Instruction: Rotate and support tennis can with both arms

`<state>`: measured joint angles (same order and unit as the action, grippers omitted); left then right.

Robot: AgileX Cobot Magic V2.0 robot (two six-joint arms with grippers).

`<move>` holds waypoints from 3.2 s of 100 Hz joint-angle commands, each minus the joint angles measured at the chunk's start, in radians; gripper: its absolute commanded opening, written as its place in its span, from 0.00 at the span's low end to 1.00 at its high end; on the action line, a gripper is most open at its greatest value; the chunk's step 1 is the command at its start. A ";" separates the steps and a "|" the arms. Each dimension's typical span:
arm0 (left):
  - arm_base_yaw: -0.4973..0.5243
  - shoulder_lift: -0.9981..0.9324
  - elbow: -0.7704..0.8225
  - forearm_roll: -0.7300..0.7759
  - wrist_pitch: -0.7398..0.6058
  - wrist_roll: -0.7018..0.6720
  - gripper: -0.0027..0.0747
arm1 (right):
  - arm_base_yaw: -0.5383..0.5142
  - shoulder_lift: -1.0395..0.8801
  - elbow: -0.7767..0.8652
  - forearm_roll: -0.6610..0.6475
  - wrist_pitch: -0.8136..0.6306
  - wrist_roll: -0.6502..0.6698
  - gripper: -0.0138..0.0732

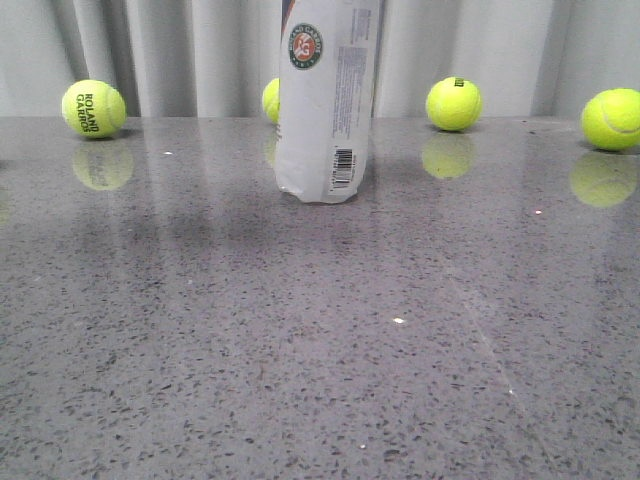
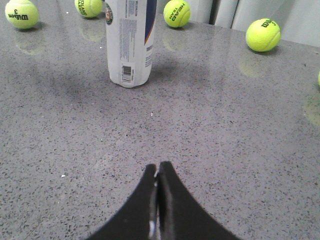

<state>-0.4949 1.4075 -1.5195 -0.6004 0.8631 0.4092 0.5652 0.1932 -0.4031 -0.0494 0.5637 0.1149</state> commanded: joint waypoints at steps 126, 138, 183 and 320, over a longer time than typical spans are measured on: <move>-0.006 -0.587 0.761 0.416 -0.680 -0.213 0.01 | -0.004 0.008 -0.024 -0.013 -0.080 -0.002 0.09; 0.007 -0.631 0.825 0.600 -0.717 -0.426 0.01 | -0.004 0.008 -0.024 -0.013 -0.080 -0.002 0.09; 0.231 -0.832 1.071 0.600 -0.831 -0.435 0.01 | -0.004 0.008 -0.024 -0.013 -0.080 -0.002 0.09; 0.500 -1.444 1.563 0.556 -0.845 -0.377 0.01 | -0.004 0.008 -0.024 -0.013 -0.080 -0.002 0.09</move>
<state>0.0047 -0.0046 -0.0006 -0.0403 0.0849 0.0326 0.5652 0.1932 -0.4031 -0.0494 0.5619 0.1149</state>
